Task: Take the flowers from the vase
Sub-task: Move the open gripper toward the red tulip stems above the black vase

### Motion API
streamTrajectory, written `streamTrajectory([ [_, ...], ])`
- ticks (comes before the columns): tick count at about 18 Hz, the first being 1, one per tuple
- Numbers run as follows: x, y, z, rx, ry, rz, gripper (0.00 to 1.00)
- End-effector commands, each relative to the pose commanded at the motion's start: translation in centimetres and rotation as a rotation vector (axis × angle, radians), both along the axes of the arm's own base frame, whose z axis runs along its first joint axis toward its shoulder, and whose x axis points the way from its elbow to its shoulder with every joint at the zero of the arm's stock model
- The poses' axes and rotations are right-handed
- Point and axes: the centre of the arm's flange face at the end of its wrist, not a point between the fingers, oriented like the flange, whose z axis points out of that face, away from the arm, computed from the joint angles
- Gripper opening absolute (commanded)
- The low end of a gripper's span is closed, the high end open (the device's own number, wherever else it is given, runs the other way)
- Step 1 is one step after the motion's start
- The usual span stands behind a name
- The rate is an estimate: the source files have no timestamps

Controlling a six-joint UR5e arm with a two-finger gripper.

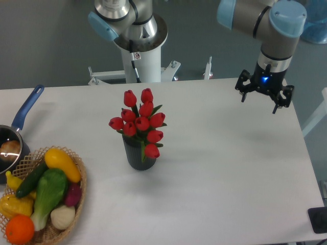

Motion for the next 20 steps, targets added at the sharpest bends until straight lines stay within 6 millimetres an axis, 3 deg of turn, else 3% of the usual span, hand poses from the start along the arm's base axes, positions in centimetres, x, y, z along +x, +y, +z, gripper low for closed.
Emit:
streamTrajectory([
  [4,0.4,0.2,-0.1,0.008,-0.008,-0.013,1.00],
  [7,2.2,1.2,-2.2,0.026,-0.041,-0.034,1.00],
  [10,4.2,1.8,-3.5,0.176,-0.056,-0.034,1.00],
  [13,5.8,2.5,-2.1,0.217,-0.051,-0.053,1.00],
  [16,8.8,5.9,-1.4,0.248,-0.059,-0.129,1.00],
  [20,11.5,7.5,-0.8,0.260,-0.059,-0.172,1.00],
])
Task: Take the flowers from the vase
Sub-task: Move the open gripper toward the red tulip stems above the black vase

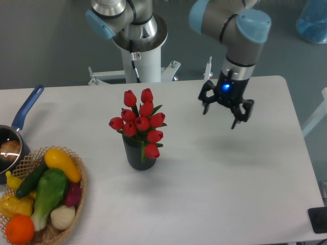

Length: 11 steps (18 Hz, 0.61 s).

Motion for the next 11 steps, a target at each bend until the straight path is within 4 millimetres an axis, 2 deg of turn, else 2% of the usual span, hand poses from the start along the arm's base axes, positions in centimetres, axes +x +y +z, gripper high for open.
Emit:
streamTrajectory([
  [3,1.7,0.2,0.8,0.078,-0.029,-0.012,1.00],
  [6,3.0,1.4,1.3,0.286,-0.152,-0.021,1.00],
  [11,4.5,1.4,1.4,0.312,-0.248,-0.026,1.00],
])
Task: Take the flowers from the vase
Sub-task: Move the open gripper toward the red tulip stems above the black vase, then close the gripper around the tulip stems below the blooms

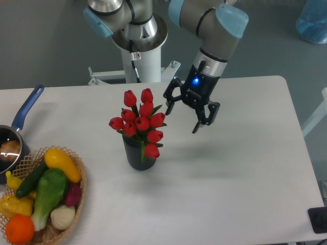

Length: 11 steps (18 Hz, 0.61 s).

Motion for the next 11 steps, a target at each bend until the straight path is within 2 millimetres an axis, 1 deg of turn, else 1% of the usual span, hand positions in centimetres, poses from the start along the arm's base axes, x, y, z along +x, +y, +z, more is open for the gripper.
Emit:
streamTrajectory([
  [2,0.4,0.0,-0.4,-0.006,-0.023,-0.011,1.00],
  [8,1.3,-0.2,-2.3,-0.001,-0.055,-0.134,1.00],
  [11,1.3,0.8,-2.2,0.106,-0.108,-0.127,1.00],
])
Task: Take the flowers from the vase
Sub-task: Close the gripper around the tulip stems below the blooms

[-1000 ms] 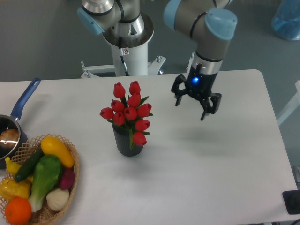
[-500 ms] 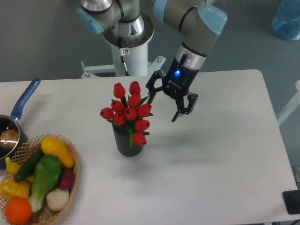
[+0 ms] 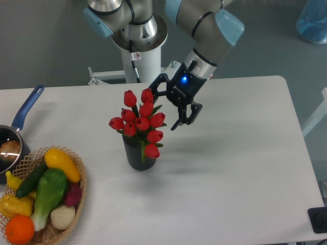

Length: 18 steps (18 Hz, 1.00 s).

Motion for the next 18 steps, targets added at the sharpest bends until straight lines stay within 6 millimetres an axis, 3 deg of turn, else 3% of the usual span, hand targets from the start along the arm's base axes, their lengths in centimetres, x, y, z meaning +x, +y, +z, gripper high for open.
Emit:
streamTrajectory([
  [8,1.1,1.9,0.9,0.146,-0.069,-0.002,0.97],
  [9,1.0,2.0,0.6,0.145,-0.075,-0.003,0.84],
  [11,0.8,1.8,0.5,0.137,-0.073,0.002,0.40],
  [13,0.5,1.5,0.6,0.135,-0.068,0.009,0.17],
  [15,0.3,1.1,1.3,0.141,-0.057,0.018,0.00],
  [18,0.1,0.9,1.7,0.145,-0.048,0.023,0.00],
])
